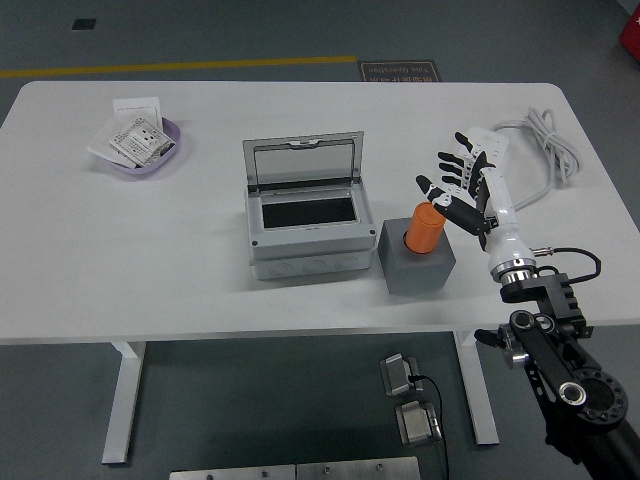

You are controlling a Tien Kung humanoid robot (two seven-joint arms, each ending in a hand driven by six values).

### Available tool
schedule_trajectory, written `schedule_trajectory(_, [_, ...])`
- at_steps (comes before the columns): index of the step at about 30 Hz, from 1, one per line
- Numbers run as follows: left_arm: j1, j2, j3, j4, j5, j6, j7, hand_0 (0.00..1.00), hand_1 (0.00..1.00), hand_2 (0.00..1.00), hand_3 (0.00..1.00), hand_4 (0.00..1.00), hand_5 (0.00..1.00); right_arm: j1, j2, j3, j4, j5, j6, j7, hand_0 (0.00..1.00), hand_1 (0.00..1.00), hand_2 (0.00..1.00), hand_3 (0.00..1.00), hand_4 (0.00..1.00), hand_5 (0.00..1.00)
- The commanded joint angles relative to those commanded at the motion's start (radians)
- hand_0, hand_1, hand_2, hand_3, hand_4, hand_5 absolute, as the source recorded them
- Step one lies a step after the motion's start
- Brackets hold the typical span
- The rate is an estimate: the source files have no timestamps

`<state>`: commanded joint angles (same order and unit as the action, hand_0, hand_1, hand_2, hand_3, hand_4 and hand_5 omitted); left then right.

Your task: Pick up the cylinder from the cube,place it in the box,flap close box

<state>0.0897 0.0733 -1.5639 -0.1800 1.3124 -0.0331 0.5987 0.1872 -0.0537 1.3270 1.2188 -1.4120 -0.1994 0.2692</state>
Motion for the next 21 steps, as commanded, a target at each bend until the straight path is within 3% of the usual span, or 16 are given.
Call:
schedule_trajectory(1, [0.0,0.0,0.0,0.0,0.001,0.0,0.0,0.782,0.775,0.753,0.884,0.827,0.656,0.0,0.0,-0.003,-0.004,0.001,0.001,0.001,0.708,0.728,0.728,0.849,0.88,0.309])
schedule_trajectory(13, [-0.005,-0.001,0.001,0.0,0.013,-0.003,-0.004,0.781,0.776,0.755,0.883,0.825,0.651,-0.001,0.016,-0.042,-0.054,0.037,0.006,0.024,0.703,0.721,0.709,0.824,0.879,0.318])
schedule_trajectory(14, [-0.006,-0.001,0.002,0.0,0.013,-0.002,-0.005,0.78,0.777,0.754,0.883,0.822,0.649,0.0,0.018,-0.047,-0.059,0.039,0.006,0.025,0.681,0.689,0.658,0.784,0.878,0.317])
schedule_trajectory(21, [-0.01,-0.001,0.006,0.0,0.015,-0.002,-0.011,0.78,0.778,0.753,0.884,0.822,0.647,0.003,0.021,-0.07,-0.086,0.049,0.002,0.031,0.662,0.668,0.638,0.757,0.884,0.327])
